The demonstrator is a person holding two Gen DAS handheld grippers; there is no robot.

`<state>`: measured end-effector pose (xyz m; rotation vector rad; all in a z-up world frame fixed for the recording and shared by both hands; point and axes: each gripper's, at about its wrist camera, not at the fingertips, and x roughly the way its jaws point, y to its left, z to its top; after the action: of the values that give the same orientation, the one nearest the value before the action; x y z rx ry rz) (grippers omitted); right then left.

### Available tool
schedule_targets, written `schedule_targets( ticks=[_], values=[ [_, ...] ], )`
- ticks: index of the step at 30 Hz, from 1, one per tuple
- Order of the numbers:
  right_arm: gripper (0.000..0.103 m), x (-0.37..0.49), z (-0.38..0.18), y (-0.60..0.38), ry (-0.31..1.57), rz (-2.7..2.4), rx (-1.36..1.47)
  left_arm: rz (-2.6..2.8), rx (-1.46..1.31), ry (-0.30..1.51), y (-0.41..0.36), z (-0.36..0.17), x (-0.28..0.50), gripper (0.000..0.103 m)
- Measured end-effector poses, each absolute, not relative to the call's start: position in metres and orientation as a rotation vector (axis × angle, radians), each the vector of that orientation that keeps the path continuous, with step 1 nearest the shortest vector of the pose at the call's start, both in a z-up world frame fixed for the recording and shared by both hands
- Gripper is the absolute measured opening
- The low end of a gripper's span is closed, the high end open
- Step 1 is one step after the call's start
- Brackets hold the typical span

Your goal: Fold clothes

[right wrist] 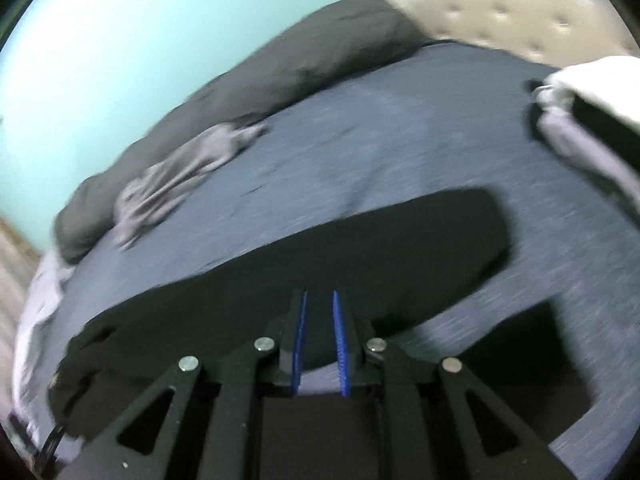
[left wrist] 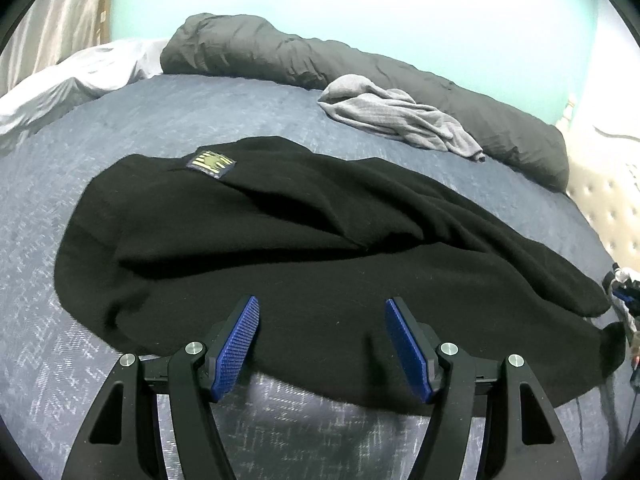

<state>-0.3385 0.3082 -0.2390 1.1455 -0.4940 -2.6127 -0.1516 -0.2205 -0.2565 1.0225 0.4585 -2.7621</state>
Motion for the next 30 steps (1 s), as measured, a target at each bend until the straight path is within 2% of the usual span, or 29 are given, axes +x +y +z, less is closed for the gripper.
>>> schedule_targets(
  ticks=[6, 14, 24, 27, 29, 30],
  values=[
    [0.025, -0.288, -0.253, 0.22, -0.457, -2.399, 1.139, -2.758, 1.002, 0.52, -0.233, -0.254, -0.135, 0.069],
    [0.025, -0.224, -0.267, 0.135, -0.345, -2.274, 1.096, -2.759, 0.991, 0.524, -0.246, -0.249, -0.102, 0.069],
    [0.025, -0.182, -0.285, 0.078, -0.352, -2.156, 1.043, -2.717, 1.037, 0.576, -0.277, -0.238, -0.089, 0.069],
    [0.025, -0.185, -0.289, 0.068, -0.365, -2.126, 1.048, -2.701, 1.058, 0.576, -0.29, -0.232, -0.094, 0.067],
    [0.025, -0.184, -0.289, 0.067, -0.375, -2.118, 1.039, -2.69, 1.072, 0.575, -0.299, -0.229, -0.097, 0.06],
    [0.025, -0.185, -0.289, 0.066, -0.38, -2.114, 1.036, -2.683, 1.08, 0.566, -0.303, -0.227, -0.099, 0.06]
  ],
)
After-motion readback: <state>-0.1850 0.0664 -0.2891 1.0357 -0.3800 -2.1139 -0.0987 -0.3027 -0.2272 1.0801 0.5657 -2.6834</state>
